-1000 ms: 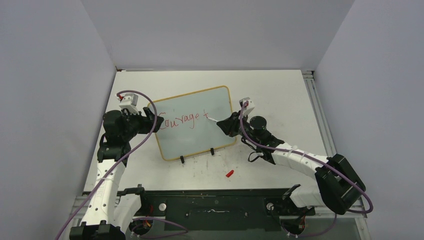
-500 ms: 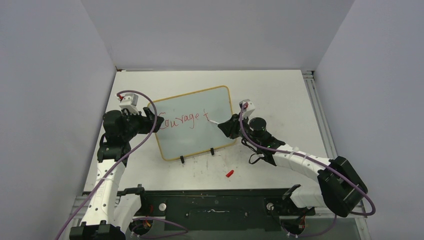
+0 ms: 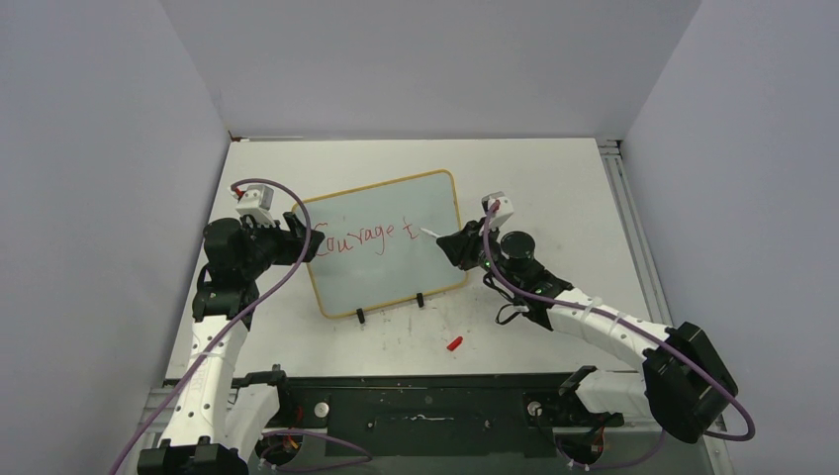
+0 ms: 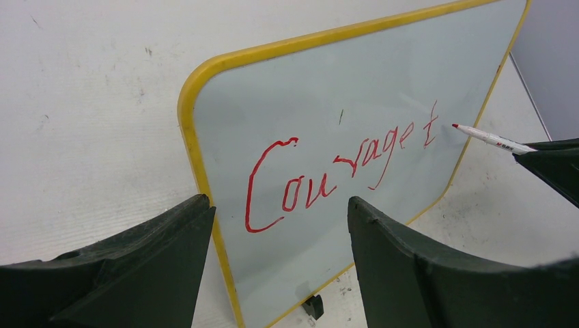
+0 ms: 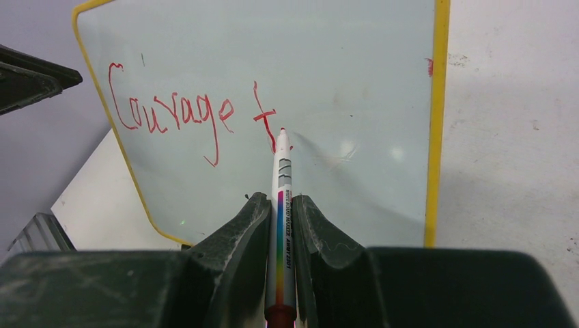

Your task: Write a sentence on the whiteboard

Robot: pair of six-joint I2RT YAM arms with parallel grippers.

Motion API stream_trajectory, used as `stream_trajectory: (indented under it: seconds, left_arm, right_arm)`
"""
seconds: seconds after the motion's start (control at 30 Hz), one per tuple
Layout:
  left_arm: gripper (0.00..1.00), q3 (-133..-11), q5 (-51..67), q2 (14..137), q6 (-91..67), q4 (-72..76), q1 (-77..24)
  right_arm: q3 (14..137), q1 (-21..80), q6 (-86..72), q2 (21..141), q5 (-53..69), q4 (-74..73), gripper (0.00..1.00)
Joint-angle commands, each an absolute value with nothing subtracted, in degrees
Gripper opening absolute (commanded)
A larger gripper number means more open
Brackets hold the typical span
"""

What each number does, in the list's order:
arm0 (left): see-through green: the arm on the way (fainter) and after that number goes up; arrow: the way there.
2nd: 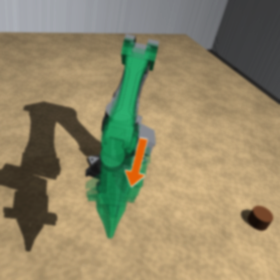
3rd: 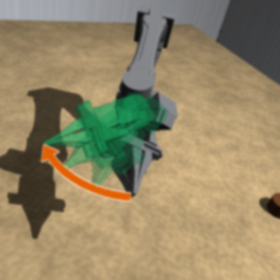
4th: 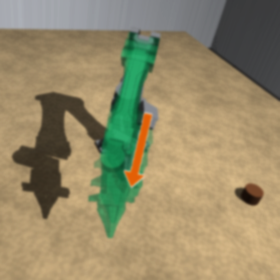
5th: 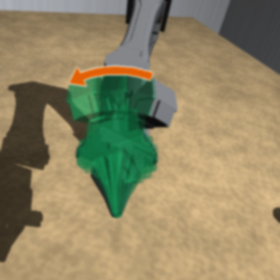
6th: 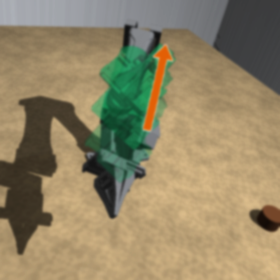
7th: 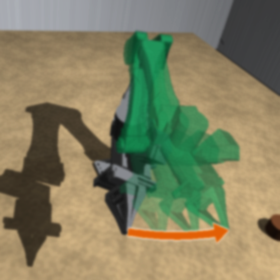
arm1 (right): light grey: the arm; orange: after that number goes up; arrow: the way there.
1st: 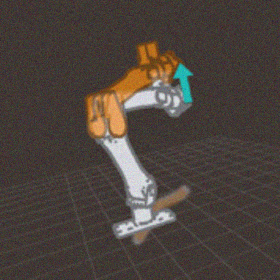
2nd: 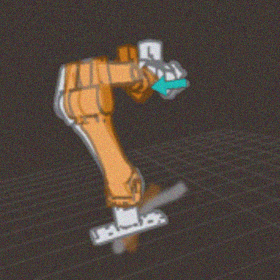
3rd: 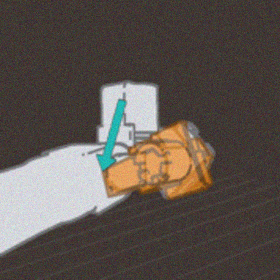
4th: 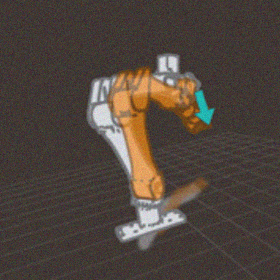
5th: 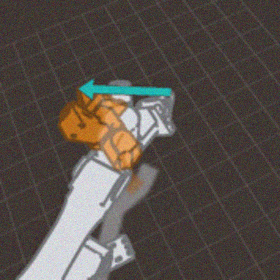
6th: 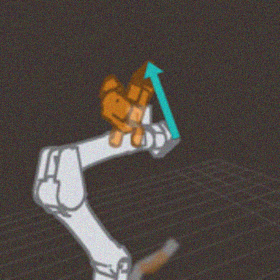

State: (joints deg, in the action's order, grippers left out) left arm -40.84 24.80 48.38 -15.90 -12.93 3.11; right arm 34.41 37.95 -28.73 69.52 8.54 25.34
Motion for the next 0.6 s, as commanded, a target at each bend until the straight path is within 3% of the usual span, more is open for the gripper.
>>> stream_trajectory:
  seconds: [0.0,0.57]
  left_arm:
    - [0.70,-42.45,26.15,47.72,-16.00,-10.24,3.61]
    - [0.70,-42.36,26.37,47.72,-16.08,-10.20,3.71]
  right_arm:
    - [37.07,37.98,-27.93,68.85,8.21,29.29,0.05]
    - [37.91,37.92,-28.08,72.90,6.90,32.28,0.05]
